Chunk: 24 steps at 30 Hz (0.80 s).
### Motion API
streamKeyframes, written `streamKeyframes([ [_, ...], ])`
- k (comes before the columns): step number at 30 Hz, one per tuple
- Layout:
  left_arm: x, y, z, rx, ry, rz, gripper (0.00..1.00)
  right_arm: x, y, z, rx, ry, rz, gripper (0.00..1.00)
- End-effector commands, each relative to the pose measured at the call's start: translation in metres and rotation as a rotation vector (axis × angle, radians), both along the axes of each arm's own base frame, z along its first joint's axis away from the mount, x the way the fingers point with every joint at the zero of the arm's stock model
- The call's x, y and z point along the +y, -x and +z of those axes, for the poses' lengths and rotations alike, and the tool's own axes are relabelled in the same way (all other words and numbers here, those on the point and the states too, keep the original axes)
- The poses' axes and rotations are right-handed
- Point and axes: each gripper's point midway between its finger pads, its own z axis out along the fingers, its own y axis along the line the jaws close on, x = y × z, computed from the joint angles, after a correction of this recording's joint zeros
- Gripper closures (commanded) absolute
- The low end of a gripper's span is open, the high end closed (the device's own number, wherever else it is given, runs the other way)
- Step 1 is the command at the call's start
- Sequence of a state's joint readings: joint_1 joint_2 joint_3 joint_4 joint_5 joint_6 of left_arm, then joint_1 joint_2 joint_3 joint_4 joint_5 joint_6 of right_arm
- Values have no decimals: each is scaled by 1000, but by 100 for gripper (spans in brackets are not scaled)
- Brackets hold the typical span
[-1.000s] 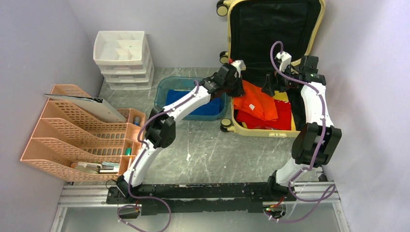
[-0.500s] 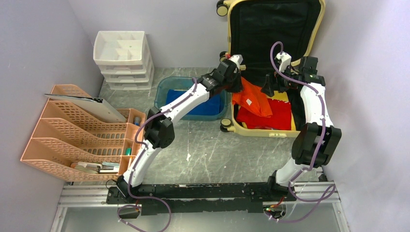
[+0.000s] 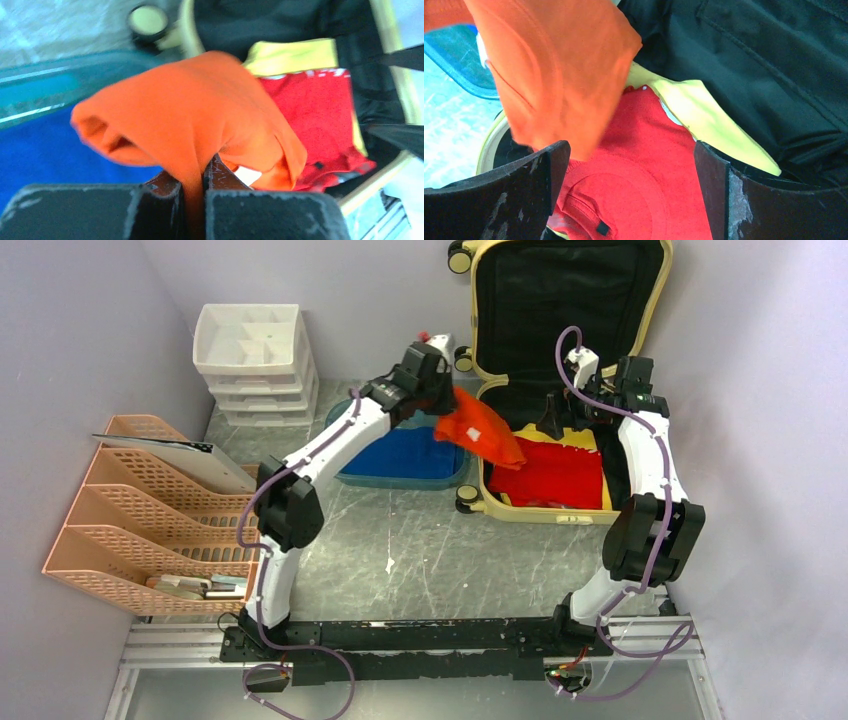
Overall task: Open, take out, and arrange the luggage
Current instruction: Pick up the clothes from the luggage, then place the clothes in the bin.
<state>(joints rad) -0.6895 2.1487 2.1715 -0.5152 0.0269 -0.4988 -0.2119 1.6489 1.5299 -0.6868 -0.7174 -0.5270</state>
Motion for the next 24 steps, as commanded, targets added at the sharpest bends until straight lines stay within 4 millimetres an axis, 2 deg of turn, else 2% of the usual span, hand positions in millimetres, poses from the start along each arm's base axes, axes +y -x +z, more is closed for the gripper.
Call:
streamKeyframes([
  [1,51,-8,-17,40,-34,3,95,6,2,20,-69,3,14,0],
  [4,65,3,-36,108,-36,-57,95,7,2,20,-71,5,16,0],
  [9,100,11,-71,207,-66,-49,95,8,4,19,-68,3,20,0],
  [13,134,8,-97,260,-105,-4,95,9,5,20,-71,1,25,0],
  [17,162,-3,-116,216,-176,53,95,11,6,21,-74,-2,33,0],
  [24,187,-15,-158,241,-291,63,95,14,8,23,-78,0,44,0],
])
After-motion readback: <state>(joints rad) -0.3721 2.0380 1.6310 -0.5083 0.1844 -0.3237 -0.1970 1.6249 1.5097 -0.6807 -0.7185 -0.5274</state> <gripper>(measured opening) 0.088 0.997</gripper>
